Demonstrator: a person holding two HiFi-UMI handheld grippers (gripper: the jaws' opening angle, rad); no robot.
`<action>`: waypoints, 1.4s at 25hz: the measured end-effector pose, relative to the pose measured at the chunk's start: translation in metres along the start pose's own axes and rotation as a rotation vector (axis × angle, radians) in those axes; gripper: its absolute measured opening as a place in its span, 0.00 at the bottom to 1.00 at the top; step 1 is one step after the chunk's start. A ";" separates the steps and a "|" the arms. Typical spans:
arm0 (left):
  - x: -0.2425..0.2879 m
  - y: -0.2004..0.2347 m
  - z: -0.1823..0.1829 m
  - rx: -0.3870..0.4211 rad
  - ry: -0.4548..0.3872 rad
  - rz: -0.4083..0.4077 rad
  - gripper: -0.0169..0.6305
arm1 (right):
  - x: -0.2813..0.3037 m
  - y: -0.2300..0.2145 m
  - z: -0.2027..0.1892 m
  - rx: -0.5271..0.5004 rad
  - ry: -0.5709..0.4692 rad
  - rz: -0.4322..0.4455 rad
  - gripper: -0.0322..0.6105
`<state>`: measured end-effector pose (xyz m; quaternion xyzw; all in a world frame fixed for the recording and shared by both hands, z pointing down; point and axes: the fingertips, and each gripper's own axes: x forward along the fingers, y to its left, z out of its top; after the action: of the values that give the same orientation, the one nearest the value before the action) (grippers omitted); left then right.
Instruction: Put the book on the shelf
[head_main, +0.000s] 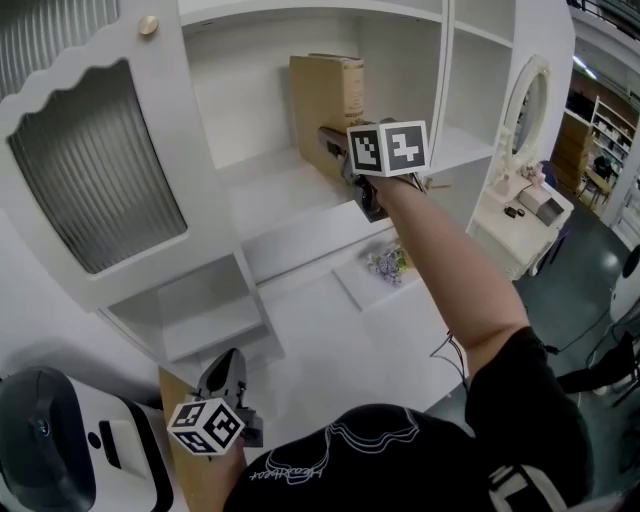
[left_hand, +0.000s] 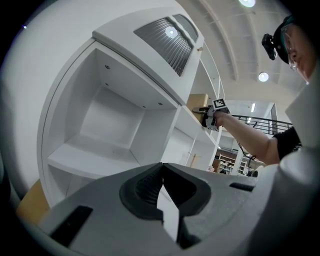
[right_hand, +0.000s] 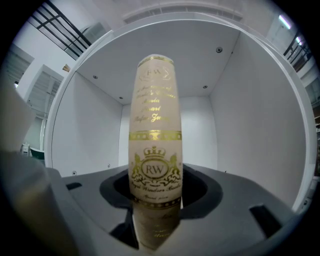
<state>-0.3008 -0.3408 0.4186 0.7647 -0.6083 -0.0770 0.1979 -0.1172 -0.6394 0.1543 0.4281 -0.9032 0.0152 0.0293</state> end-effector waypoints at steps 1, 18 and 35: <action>-0.002 0.001 0.000 0.001 -0.001 0.003 0.03 | 0.000 0.000 -0.001 0.004 0.005 0.005 0.39; -0.013 -0.068 0.005 0.092 0.016 -0.115 0.03 | -0.152 0.062 -0.023 -0.099 -0.191 0.262 0.28; -0.023 -0.115 -0.045 0.098 0.090 -0.218 0.03 | -0.251 0.160 -0.264 0.117 0.100 0.477 0.06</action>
<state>-0.1866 -0.2886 0.4117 0.8377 -0.5153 -0.0338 0.1777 -0.0723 -0.3301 0.4004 0.2026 -0.9736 0.0953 0.0447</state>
